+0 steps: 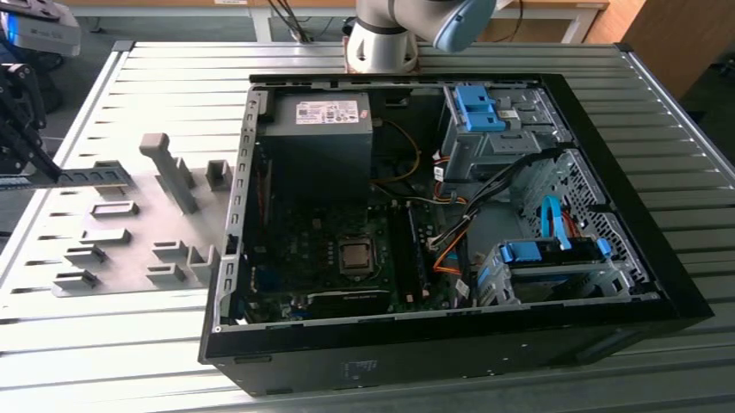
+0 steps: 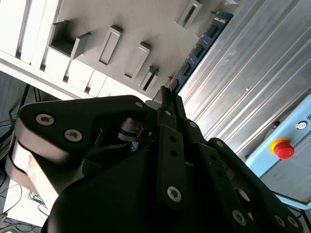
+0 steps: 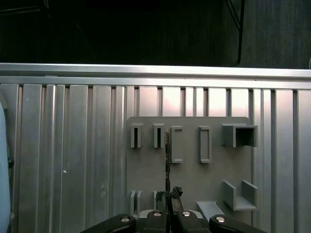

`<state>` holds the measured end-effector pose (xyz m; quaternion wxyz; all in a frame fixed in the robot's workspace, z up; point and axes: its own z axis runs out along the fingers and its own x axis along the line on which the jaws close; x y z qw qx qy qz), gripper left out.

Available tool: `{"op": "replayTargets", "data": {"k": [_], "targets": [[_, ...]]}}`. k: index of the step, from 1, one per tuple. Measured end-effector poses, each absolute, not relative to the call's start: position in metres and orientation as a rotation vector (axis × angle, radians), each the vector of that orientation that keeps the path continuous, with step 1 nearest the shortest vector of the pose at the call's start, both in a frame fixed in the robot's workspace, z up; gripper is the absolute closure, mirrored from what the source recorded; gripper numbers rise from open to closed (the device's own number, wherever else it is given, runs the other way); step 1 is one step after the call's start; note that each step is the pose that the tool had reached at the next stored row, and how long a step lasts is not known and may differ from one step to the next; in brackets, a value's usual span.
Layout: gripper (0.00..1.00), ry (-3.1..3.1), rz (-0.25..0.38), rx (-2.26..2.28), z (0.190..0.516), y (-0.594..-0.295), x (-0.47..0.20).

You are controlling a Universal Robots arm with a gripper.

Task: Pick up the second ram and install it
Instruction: 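Pick up the second ram and move it above second insertion slot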

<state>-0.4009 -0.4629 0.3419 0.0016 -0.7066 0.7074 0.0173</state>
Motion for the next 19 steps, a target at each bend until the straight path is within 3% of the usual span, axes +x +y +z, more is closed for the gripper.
{"op": "replayTargets", "data": {"k": [19], "targets": [[0.86, 2.220, 0.054, -2.218, 0.358, -0.463, -0.401]]}}
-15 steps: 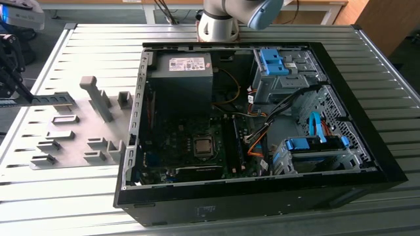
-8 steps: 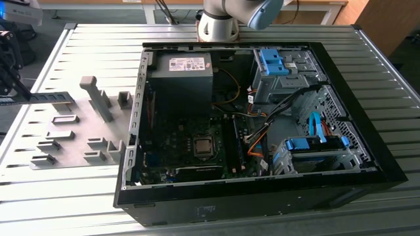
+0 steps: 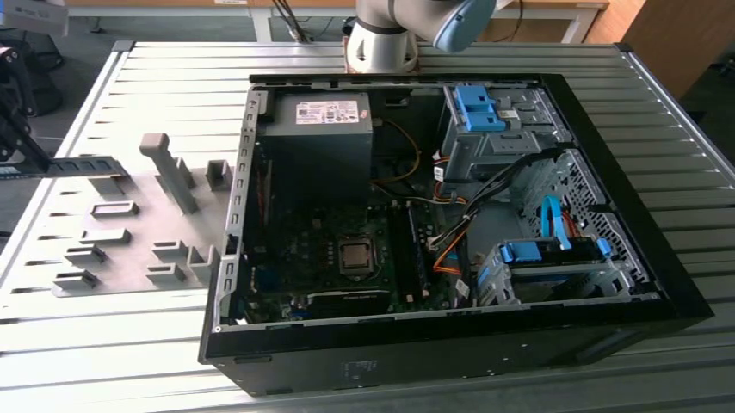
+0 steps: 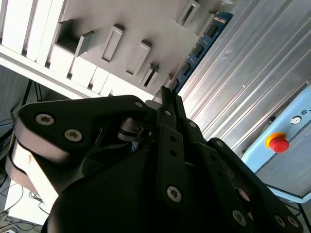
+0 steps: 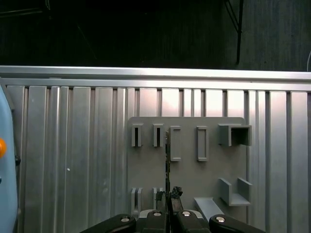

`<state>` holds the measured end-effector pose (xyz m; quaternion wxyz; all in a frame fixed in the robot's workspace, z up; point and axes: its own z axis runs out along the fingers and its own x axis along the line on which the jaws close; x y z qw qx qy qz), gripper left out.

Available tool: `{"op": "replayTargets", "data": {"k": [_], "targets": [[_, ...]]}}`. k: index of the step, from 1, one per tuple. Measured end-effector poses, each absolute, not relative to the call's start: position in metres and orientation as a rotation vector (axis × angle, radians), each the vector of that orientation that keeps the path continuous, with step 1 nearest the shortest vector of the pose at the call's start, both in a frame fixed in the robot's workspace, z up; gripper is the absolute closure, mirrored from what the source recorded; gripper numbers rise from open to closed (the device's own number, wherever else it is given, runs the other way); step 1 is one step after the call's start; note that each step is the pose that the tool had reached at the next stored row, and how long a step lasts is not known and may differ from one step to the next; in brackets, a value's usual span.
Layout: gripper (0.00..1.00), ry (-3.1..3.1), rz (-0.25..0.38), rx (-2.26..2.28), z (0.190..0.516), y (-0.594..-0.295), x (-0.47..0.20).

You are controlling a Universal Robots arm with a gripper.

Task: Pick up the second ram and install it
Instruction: 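Pick up the second ram and move it above second insertion slot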

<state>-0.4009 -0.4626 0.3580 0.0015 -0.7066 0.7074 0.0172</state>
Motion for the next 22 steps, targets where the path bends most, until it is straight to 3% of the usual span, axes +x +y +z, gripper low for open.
{"op": "replayTargets", "data": {"k": [22], "targets": [[0.86, 2.221, 0.052, -2.219, 0.379, -0.462, -0.401]]}}
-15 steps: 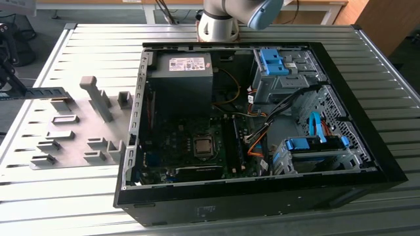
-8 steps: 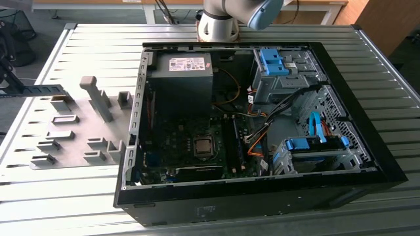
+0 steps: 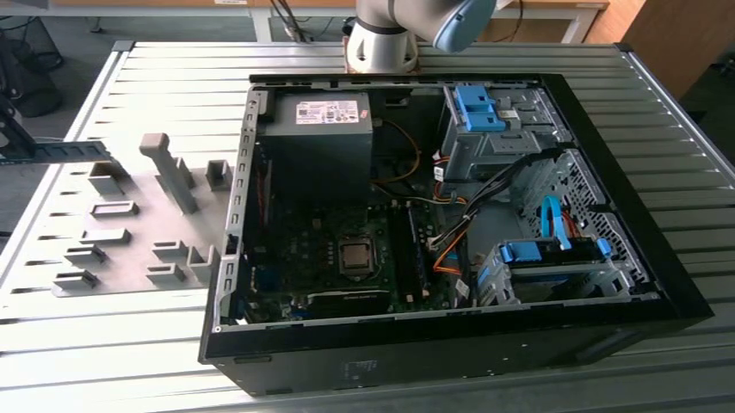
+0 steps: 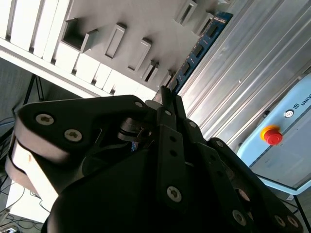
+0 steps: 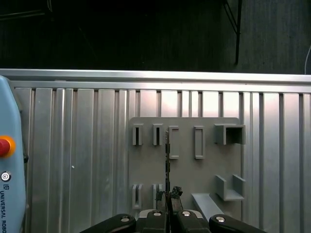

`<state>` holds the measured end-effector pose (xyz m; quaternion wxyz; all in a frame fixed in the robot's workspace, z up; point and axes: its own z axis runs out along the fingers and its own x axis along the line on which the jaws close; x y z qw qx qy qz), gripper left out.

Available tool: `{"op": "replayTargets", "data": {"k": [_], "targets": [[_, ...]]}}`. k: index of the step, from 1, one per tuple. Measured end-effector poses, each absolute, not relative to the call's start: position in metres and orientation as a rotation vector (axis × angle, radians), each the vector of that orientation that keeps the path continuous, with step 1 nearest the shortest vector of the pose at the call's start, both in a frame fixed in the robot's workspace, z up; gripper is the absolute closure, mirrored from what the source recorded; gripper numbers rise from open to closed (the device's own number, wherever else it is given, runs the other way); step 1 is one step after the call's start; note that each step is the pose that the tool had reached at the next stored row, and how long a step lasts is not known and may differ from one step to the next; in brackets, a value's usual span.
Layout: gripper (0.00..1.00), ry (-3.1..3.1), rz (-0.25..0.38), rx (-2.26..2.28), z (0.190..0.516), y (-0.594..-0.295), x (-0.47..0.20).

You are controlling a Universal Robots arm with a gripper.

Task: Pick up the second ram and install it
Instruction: 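Pick up the second ram and move it above second insertion slot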

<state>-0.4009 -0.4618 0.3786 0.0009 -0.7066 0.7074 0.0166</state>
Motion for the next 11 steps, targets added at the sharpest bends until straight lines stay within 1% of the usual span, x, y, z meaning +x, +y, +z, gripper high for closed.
{"op": "replayTargets", "data": {"k": [11], "targets": [[0.86, 2.221, 0.051, -2.219, 0.391, -0.461, -0.401]]}}
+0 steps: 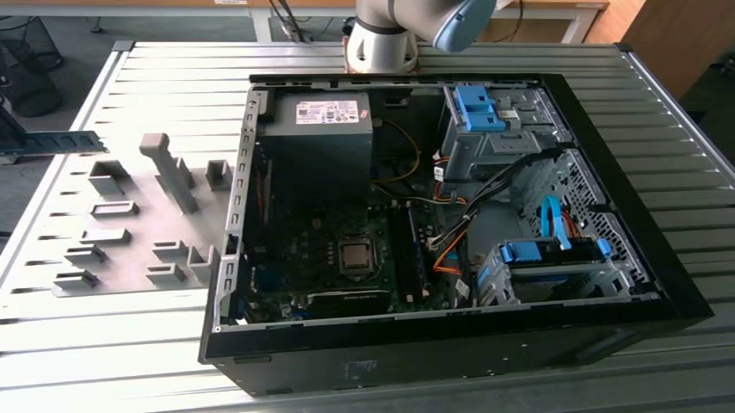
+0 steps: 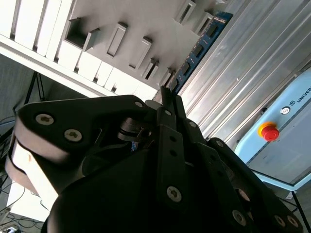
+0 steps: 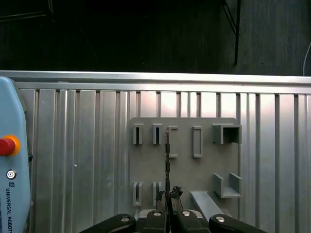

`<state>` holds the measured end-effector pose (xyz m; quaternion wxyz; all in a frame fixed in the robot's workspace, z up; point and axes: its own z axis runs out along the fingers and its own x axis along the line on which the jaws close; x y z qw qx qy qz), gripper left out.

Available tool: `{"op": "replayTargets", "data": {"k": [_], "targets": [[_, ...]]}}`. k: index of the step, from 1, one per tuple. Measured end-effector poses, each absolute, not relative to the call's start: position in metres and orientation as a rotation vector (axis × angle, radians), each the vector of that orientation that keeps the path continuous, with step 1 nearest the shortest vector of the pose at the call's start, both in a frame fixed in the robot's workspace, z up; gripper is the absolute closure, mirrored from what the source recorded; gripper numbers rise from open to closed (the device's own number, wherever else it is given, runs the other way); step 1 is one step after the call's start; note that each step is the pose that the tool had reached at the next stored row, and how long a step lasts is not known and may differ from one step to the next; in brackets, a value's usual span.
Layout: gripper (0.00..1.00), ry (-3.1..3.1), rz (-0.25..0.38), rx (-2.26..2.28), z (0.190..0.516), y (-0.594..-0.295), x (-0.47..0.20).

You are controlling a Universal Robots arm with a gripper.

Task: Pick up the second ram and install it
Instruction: 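Pick up the second ram and move it above second insertion slot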

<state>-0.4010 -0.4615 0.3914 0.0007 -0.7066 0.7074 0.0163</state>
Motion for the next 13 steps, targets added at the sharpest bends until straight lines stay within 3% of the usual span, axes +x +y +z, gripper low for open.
{"op": "replayTargets", "data": {"k": [13], "targets": [[0.86, 2.221, 0.051, -2.219, 0.408, -0.461, -0.401]]}}
